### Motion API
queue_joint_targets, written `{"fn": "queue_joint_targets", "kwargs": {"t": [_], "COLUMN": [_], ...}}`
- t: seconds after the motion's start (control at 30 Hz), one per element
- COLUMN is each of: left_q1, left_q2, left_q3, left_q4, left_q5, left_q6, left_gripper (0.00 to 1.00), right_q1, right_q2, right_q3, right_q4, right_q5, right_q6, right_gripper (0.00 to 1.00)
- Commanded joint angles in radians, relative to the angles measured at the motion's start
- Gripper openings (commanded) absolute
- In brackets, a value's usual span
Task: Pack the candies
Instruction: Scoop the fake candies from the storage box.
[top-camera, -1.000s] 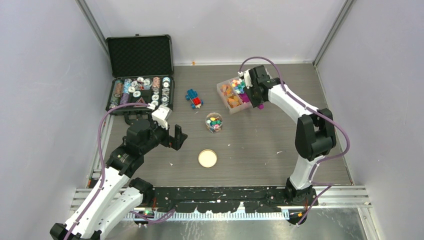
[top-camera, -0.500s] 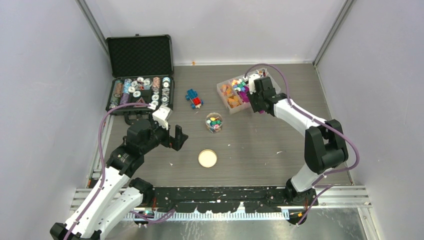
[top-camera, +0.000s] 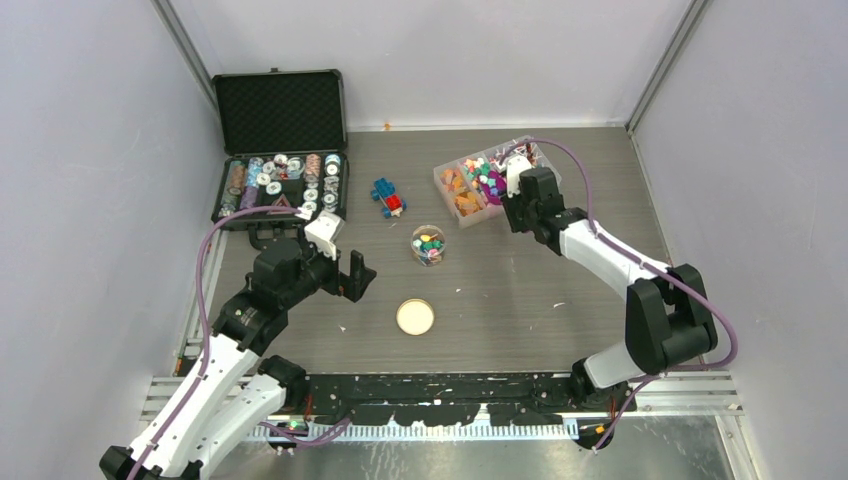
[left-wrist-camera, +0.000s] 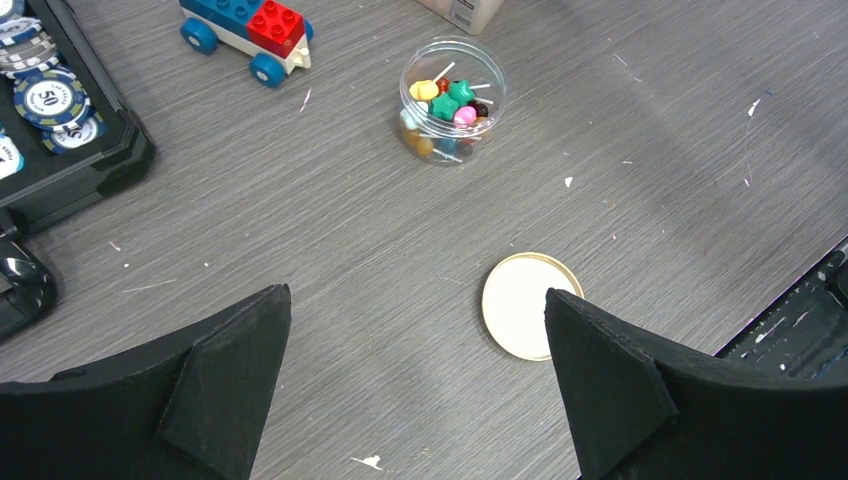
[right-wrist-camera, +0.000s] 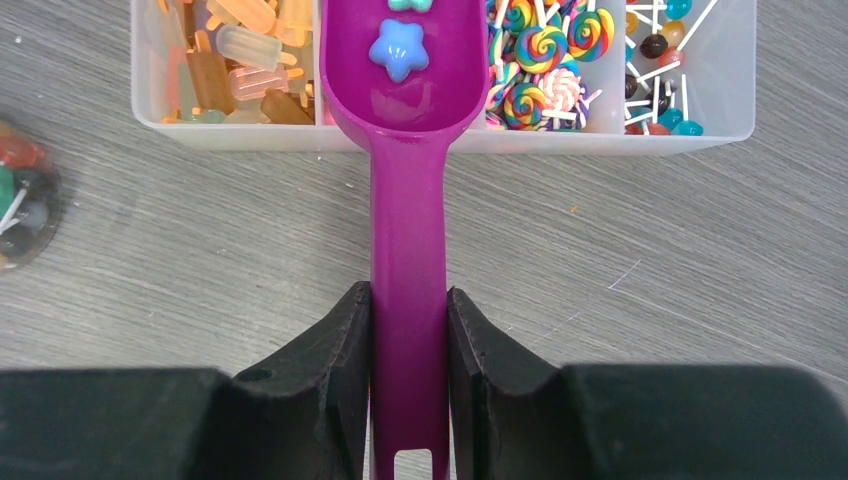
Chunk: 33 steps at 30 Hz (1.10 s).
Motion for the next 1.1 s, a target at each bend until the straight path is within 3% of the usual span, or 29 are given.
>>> {"fn": "queue_joint_targets", "kwargs": {"t": [0.0,0.47,0.73,1.07], "left_q1": [-0.006,-0.006,-0.006,-0.006], "left_q2": [-0.014,-0.075,-0.076,-0.07], "left_q3": [0.023,0.03,0.031,0.03], "left_q4": [-0.004,-0.025,-0.026,-0.033], "left_q5": [-0.013,-0.148,-0.15,-0.148], "left_q6": [0.019,0.041,0.042,0.045], "left_gripper": [1.0,1.0,1.0,1.0], "right_q1": [-0.005,-0.002,0.012,0.077], "right_q2": [-0.094,-0.245,-0.359,-0.39], "right_q3": [-0.009,-0.04,-0.071,-0.055], "right_q4": [0.064,0.057,0.082,0.03], "right_q5": [-0.039,-0.096,-0.149,-0.142], "right_q6": [0.001,-0.015,-0.029,-0.066], "right_gripper": [0.0,0.0,0.01,0.01]}}
